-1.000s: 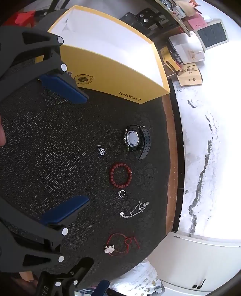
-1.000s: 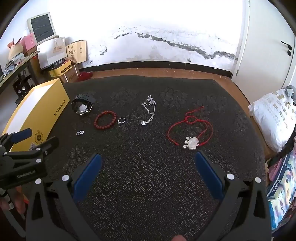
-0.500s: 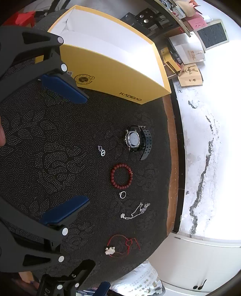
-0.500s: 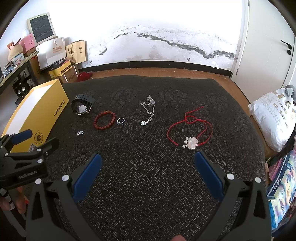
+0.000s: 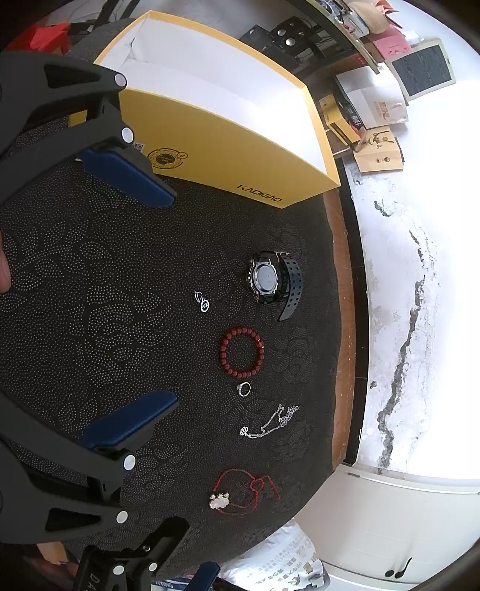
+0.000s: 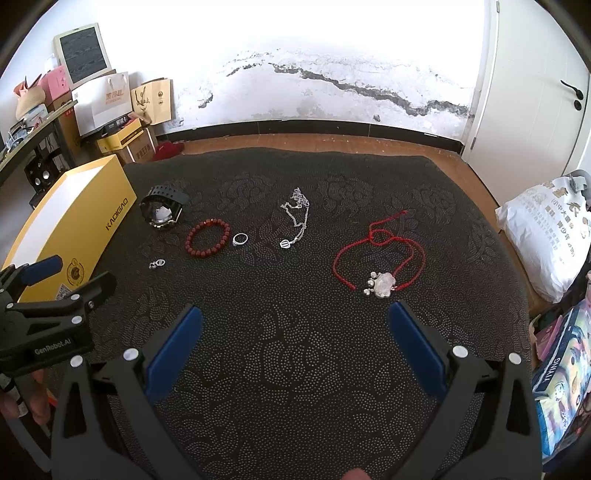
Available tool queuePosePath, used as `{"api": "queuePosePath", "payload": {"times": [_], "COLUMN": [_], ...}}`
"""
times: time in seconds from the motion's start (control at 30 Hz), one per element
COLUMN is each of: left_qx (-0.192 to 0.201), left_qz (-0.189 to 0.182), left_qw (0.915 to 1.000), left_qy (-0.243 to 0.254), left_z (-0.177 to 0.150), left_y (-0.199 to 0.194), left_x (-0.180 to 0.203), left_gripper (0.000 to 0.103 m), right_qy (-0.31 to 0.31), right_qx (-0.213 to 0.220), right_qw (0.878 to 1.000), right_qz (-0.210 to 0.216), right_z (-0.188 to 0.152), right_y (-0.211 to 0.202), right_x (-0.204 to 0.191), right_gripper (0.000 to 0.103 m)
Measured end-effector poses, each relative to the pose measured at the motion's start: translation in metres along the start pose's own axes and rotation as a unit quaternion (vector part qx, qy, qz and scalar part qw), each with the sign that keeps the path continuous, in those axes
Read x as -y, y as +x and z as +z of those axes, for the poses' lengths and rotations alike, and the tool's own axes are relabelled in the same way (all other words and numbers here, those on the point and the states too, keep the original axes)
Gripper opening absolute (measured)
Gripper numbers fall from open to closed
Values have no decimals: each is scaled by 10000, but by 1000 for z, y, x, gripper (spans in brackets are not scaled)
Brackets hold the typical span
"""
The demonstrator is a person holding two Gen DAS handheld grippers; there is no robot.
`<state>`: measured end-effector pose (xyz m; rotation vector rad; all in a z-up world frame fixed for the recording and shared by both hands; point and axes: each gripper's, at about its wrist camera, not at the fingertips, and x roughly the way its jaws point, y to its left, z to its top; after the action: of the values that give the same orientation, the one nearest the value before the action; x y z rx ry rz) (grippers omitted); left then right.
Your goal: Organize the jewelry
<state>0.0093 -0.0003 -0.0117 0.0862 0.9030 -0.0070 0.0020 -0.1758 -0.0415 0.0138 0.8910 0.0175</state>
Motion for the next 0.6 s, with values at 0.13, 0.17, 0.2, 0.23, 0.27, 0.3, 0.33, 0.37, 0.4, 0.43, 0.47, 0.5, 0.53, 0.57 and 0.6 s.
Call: {"api": "queuePosePath", "payload": {"times": [0.13,0.17,0.2,0.23,0.27,0.3,0.33,0.37,0.4,0.43,0.47,0.5,0.53,0.57,0.6], "left_qx": [3,1,4,8,13,11,7,8,16,15,14,19,18,16,14], "left_qz": [4,3,1,6,12,10,1,9,26,23,23,24,22,19,20], "left_qw": [10000,10000,10000,10000,10000,10000,10000,10000,10000,10000,10000,10000,10000,10000,10000], "left_qy": [1,0,3,8,10,7,0,-4,7,8,8,12,17,15,15], "left_z": [0,0,0,0,0,0,0,-1,-1,-1,-1,-1,-1,-2,-2], "left_y": [1,1,0,0,1,0,1,1,0,1,1,1,1,1,1], "left_x": [0,1,1,1,1,0,0,0,1,1,2,2,3,3,4], "left_gripper": [97,97,97,97,97,97,97,97,97,97,97,97,97,97,97], "right_qy": [-7,-8,-8,-5,-4,-6,-4,-6,-15,-17,-11,-8,-16,-14,-8], "right_qx": [8,12,12,12,5,7,11,14,21,25,20,16,14,14,13], "right_qw": [10000,10000,10000,10000,10000,10000,10000,10000,10000,10000,10000,10000,10000,10000,10000], "right_qz": [-8,-7,-7,-13,-15,-5,-8,-5,-6,-8,-5,-6,-13,-18,-11], "right_z": [0,0,0,-1,0,0,-1,0,0,-1,-1,-1,-2,-1,-2], "right_y": [0,1,1,1,1,1,1,1,1,1,2,2,2,2,2], "right_x": [0,0,0,0,0,0,0,0,0,0,0,1,1,1,1], "right_gripper": [97,97,97,97,97,97,97,97,97,97,97,97,97,97,97]}}
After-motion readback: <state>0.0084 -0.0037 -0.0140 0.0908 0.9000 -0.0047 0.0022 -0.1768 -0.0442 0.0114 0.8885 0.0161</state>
